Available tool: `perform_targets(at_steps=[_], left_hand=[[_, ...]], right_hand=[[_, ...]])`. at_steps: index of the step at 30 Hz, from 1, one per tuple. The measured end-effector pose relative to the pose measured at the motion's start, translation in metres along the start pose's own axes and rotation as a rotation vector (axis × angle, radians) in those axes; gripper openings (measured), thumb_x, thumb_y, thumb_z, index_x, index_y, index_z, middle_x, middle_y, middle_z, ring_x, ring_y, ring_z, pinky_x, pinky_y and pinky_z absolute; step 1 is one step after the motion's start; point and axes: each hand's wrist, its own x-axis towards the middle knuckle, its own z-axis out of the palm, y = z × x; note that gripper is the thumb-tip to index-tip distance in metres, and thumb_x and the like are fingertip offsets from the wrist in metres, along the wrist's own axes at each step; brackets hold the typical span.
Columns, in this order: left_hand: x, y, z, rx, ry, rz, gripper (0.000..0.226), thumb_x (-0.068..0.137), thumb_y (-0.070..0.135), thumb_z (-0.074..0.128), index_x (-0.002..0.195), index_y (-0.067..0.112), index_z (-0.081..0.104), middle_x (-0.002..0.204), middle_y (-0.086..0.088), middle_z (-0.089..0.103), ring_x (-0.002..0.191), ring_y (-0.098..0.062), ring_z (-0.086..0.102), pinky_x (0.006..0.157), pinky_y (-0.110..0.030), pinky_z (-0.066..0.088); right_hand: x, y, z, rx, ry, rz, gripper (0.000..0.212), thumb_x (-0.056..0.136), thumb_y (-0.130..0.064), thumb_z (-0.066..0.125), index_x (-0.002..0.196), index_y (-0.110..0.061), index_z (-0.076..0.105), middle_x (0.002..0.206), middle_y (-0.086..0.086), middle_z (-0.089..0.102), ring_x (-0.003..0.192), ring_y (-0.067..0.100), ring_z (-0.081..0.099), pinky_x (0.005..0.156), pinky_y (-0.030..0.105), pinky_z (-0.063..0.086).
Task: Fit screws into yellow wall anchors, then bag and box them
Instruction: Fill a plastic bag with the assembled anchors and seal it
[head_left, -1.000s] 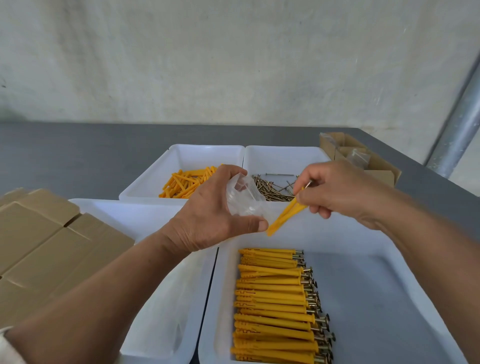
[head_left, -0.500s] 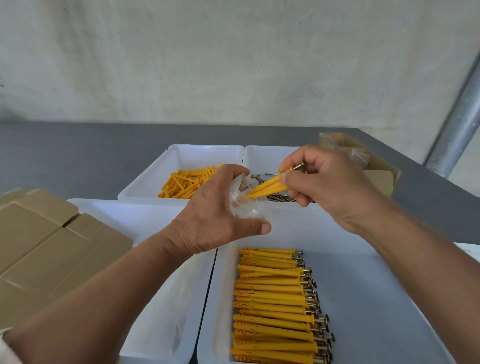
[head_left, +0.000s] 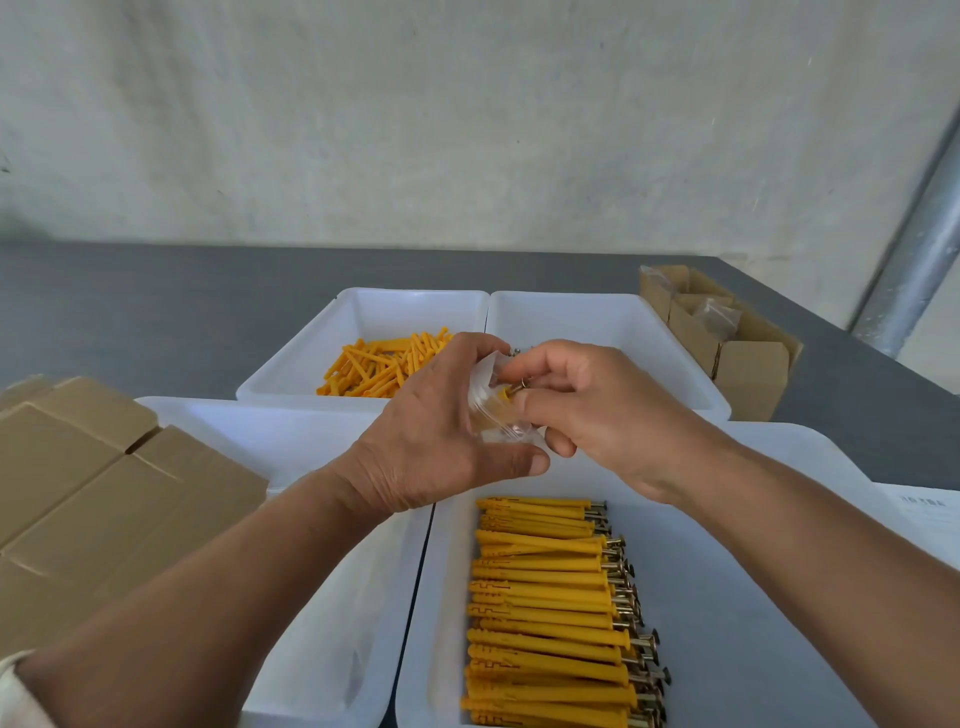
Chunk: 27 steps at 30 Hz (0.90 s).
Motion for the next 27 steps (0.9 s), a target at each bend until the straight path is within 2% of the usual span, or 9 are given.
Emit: perform_targets(at_steps=[3,8,11,12,14,17,21,24,27], left_hand=[[0.000,0.000,0.000,0.007,0.000,-0.004,0.080,0.054,0.051,0.082,0.121,0.033,0.042,0.108,0.017,0.058,0.098,-0.002,0.058,0.081,-0.022,0.050],[0.000,0.000,0.001,-0.008,-0.015,0.016,0.081,0.054,0.048,0.083,0.122,0.026,0.045,0.107,0.011,0.062,0.097,-0.007,0.062,0.082,-0.031,0.054],[0.000,-0.001,0.001,-0.009,-0.024,0.015,0.085,0.051,0.056,0.080,0.122,0.028,0.043,0.107,0.014,0.061,0.098,-0.003,0.061,0.082,-0.025,0.052],[0.000,-0.001,0.001,-0.011,-0.027,0.012,0.085,0.050,0.058,0.078,0.122,0.030,0.043,0.107,0.016,0.060,0.098,-0.001,0.061,0.081,-0.022,0.051],[0.000,-0.002,0.001,-0.014,-0.022,0.005,0.086,0.049,0.061,0.075,0.122,0.033,0.041,0.106,0.018,0.059,0.096,0.000,0.060,0.079,-0.017,0.049],[0.001,-0.004,-0.001,-0.023,0.010,-0.008,0.087,0.048,0.064,0.074,0.122,0.034,0.040,0.105,0.017,0.060,0.095,-0.001,0.060,0.078,-0.013,0.047],[0.001,-0.007,-0.002,-0.020,0.049,-0.029,0.087,0.047,0.067,0.072,0.121,0.035,0.041,0.106,0.019,0.057,0.102,0.002,0.055,0.080,-0.003,0.040],[0.002,-0.008,-0.002,-0.007,0.053,-0.038,0.087,0.047,0.067,0.074,0.121,0.036,0.041,0.106,0.019,0.057,0.103,0.001,0.056,0.081,-0.004,0.040],[0.002,-0.010,-0.002,0.007,0.050,-0.043,0.085,0.051,0.059,0.080,0.122,0.035,0.042,0.106,0.019,0.057,0.105,-0.001,0.056,0.081,-0.004,0.040]], right_hand=[[0.001,0.001,0.001,-0.090,0.025,-0.039,0.018,0.090,-0.010,0.065,0.098,-0.025,0.066,0.087,-0.003,0.075,0.044,0.000,0.053,0.051,0.020,0.038],[0.000,0.004,0.006,-0.138,-0.009,-0.080,0.022,0.089,-0.011,0.066,0.095,-0.032,0.068,0.094,-0.008,0.075,0.079,0.001,0.070,0.062,0.017,0.046],[0.000,0.005,0.006,-0.165,-0.059,-0.082,0.024,0.091,-0.010,0.063,0.102,-0.029,0.072,0.096,-0.010,0.075,0.086,0.001,0.069,0.072,0.022,0.052],[0.000,0.005,0.006,-0.179,-0.070,-0.089,0.025,0.092,-0.010,0.062,0.104,-0.029,0.072,0.093,-0.013,0.074,0.083,-0.003,0.068,0.072,0.019,0.050],[-0.001,0.004,0.004,-0.212,-0.066,-0.113,0.025,0.094,-0.014,0.059,0.106,-0.032,0.073,0.079,-0.020,0.069,0.065,-0.013,0.060,0.060,0.007,0.041],[-0.001,0.001,-0.001,-0.247,-0.010,-0.146,0.027,0.096,-0.017,0.056,0.106,-0.035,0.073,0.075,-0.021,0.066,0.053,-0.014,0.054,0.049,0.005,0.036],[0.000,0.000,-0.012,-0.193,0.102,-0.102,0.040,0.094,-0.005,0.047,0.093,-0.035,0.074,0.092,-0.013,0.074,0.083,-0.008,0.066,0.060,0.012,0.040],[0.001,0.002,-0.021,-0.404,0.086,-0.009,0.038,0.094,-0.007,0.047,0.088,-0.036,0.071,0.087,-0.019,0.069,0.084,-0.002,0.064,0.060,0.012,0.040],[0.000,0.007,-0.023,-0.738,-0.161,0.085,0.035,0.097,-0.011,0.047,0.104,-0.035,0.071,0.102,-0.020,0.064,0.094,0.004,0.057,0.075,0.014,0.041]])
